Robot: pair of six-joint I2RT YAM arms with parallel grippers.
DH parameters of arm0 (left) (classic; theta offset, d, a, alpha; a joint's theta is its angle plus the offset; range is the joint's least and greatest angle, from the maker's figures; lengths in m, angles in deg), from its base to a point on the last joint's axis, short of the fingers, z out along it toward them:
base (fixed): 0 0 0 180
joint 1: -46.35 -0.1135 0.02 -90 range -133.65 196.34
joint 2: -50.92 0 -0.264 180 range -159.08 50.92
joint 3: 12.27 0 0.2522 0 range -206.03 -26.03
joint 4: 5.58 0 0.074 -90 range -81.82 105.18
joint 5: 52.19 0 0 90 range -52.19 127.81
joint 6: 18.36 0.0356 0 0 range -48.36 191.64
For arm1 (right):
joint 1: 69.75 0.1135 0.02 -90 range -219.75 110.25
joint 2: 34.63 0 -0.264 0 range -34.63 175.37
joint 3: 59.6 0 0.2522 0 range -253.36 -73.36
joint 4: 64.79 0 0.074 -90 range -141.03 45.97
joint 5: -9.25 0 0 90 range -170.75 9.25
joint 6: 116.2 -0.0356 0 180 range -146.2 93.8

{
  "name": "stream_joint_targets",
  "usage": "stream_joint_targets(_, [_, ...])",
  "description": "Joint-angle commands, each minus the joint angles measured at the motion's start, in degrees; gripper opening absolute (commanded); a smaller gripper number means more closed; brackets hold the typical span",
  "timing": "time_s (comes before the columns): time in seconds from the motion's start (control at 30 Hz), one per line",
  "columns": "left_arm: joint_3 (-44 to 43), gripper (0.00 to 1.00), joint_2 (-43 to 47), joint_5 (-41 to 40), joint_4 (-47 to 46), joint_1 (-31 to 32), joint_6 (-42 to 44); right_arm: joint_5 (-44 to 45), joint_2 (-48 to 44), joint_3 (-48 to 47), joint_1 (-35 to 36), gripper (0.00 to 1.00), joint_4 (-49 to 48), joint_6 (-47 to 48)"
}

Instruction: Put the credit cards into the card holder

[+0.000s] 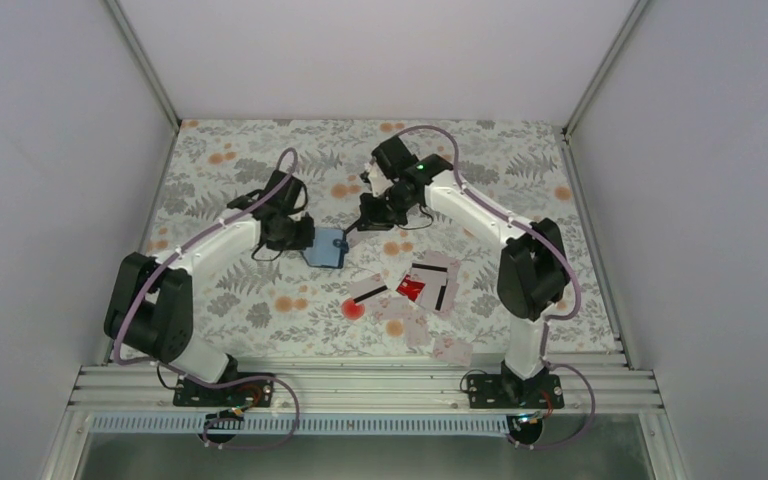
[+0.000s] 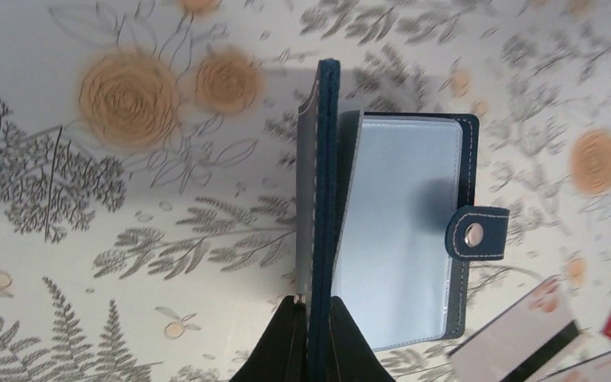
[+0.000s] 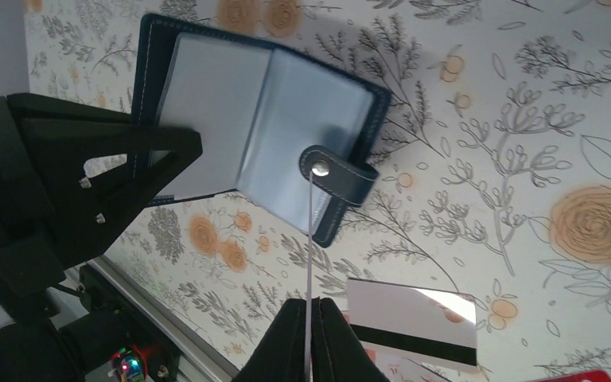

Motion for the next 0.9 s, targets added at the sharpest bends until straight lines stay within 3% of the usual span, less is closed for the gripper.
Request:
stream_joint_targets(0.0, [-5.5, 0.02, -0.8, 3.3, 1.2, -0.2, -2.3, -0.8, 2.0, -4.3, 1.7, 0.04, 2.5, -2.7])
stream_joint_targets(0.53, [-19.6, 0.02, -6.4, 2.5, 7.1, 1.8, -5.0, 7.6, 10.6, -20.6, 3.0, 0.04, 9.6, -6.6])
stream_joint_targets(0.87, [-11.0, 0.02, -9.3, 8.1, -1.6, 1.9, -4.2, 10.3, 12.3, -16.6, 3.1, 0.04, 6.9, -6.9])
